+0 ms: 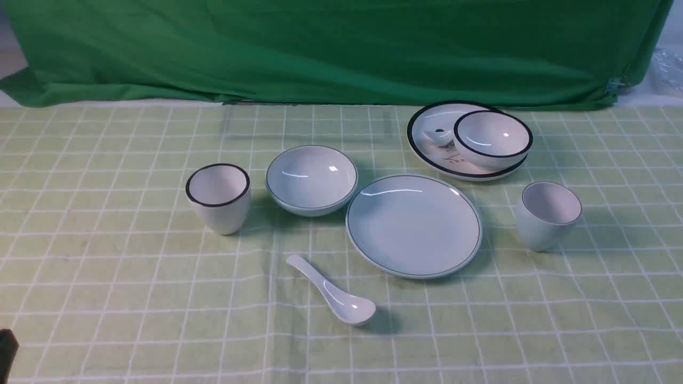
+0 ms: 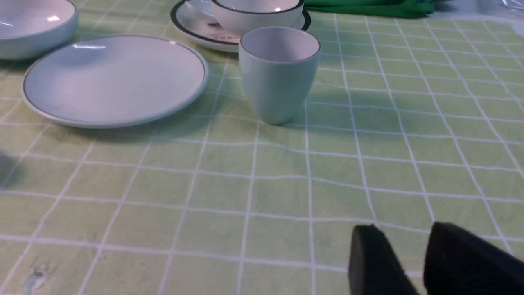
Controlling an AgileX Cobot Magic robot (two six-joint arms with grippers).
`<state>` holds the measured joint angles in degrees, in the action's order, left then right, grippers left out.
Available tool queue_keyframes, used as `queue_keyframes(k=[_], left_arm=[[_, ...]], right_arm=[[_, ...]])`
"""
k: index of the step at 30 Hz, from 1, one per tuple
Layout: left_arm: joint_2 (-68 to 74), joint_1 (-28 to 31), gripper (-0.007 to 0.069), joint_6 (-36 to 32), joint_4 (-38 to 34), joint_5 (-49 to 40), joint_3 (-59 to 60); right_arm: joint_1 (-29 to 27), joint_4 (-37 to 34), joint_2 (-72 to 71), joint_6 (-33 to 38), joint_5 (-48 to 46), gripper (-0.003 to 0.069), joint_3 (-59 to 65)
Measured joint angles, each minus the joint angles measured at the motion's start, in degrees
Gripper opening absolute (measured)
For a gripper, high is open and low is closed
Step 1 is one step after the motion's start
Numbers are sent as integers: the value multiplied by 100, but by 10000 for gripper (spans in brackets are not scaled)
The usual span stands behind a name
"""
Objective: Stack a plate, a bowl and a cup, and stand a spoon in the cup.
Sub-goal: Use the left arm to grab a blue rice bowl
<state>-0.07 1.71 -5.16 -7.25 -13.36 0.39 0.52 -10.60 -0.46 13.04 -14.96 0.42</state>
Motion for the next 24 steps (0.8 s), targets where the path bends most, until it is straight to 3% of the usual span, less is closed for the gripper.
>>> queue_keyframes(k=[16,18,21,24], left_arm=[[0,0,4,20,-137,82,0],[0,0,4,236,-822,380,0],[0,0,4,697,-2545,1035,0],[0,0,4,874,-3106,1595,0]], right_arm=[[0,0,0,0,0,238,0],[0,0,0,0,0,238,0],[0,0,0,0,0,238,0],[0,0,0,0,-8,238,0]])
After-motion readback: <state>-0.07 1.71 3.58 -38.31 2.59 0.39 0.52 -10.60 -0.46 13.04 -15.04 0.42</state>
